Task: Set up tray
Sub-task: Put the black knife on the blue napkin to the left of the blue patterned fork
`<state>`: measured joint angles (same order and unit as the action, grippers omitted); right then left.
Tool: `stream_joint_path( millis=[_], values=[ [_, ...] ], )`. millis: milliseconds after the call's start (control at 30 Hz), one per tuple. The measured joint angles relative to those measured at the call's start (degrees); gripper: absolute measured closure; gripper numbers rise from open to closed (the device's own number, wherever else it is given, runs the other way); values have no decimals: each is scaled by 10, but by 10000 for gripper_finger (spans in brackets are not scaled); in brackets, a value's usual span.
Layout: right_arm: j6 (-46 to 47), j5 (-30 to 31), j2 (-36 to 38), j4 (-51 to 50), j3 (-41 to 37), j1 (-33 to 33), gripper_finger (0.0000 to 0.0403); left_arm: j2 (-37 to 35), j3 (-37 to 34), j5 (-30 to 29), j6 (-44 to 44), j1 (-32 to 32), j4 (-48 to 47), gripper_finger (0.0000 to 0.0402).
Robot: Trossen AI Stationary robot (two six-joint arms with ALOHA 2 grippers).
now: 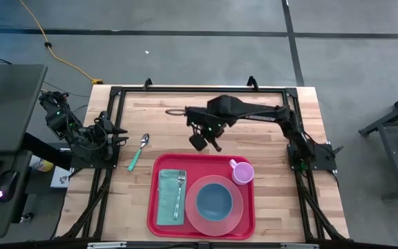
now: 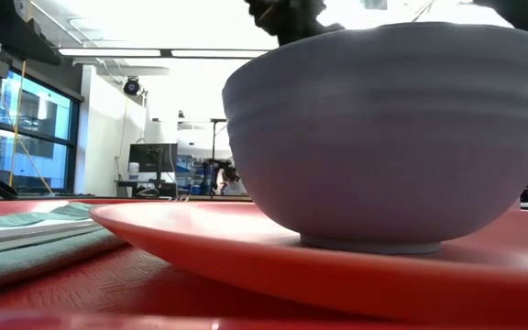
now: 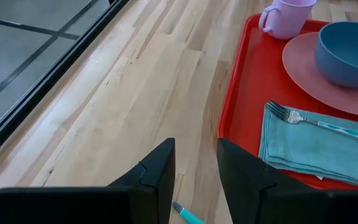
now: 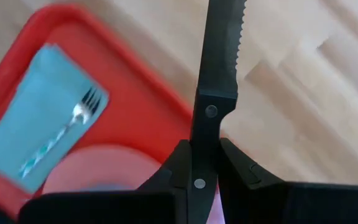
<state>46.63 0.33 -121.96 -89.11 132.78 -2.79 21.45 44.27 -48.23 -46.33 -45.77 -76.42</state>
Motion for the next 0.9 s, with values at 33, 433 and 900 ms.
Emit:
stream_joint_path(
  millis=[33,433,900],
  values=[
    [8,-7,6,-5,-4,8,376,0,0,0,0,0,0,252],
    [87,-74,18,17,-5,128,376,0,0,11,0,0,11,252],
    [140,-8,18,243,-5,264,376,0,0,14,-4,0,84,252]
  ],
)
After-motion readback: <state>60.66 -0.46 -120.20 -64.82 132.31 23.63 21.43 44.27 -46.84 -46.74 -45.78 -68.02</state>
